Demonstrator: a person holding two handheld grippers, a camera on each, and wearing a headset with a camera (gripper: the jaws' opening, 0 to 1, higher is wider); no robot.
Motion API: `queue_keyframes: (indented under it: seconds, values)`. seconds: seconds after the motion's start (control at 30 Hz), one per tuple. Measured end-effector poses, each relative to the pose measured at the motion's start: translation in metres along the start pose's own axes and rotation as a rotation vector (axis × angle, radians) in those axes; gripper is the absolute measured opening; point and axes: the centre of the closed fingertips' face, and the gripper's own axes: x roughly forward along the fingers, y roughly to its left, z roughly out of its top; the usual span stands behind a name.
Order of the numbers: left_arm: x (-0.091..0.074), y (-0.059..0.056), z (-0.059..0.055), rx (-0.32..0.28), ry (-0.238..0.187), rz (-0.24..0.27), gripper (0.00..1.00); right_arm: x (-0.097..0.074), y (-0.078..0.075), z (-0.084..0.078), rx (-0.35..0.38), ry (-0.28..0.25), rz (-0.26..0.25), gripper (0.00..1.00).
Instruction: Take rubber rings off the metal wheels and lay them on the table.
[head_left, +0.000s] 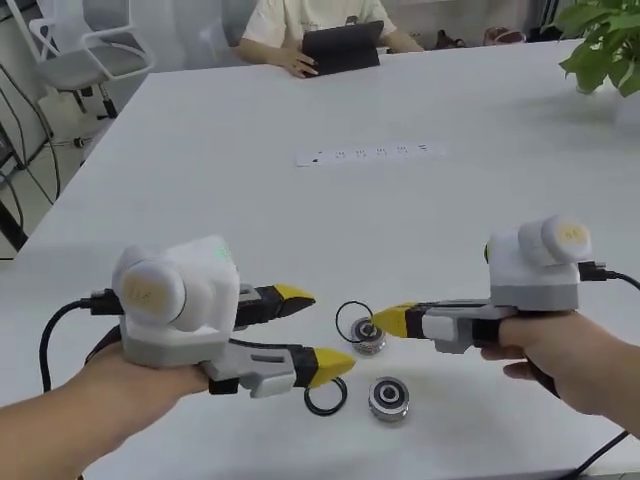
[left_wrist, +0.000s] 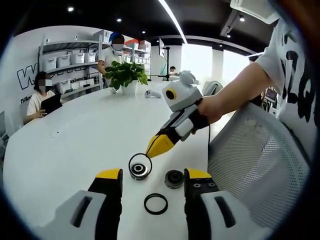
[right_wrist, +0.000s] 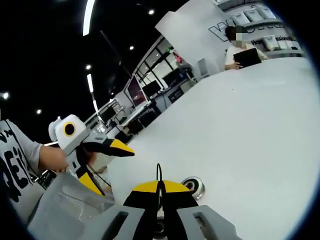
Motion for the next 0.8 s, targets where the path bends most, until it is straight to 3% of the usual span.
queue_keyframes:
  seconds: [0.37,0.8]
  values:
    - [-0.021,0.002,-0.001,-0.035,-0.018,0.039,0.56,0.000,0.005,-0.003,-0.001,0.022,0.033,0.00]
    - [-0.033,0.000,-0.008,-0.070,-0.009,0.062,0.67,0.002,0.012,-0.012,0.001,0.072,0.058,0.00]
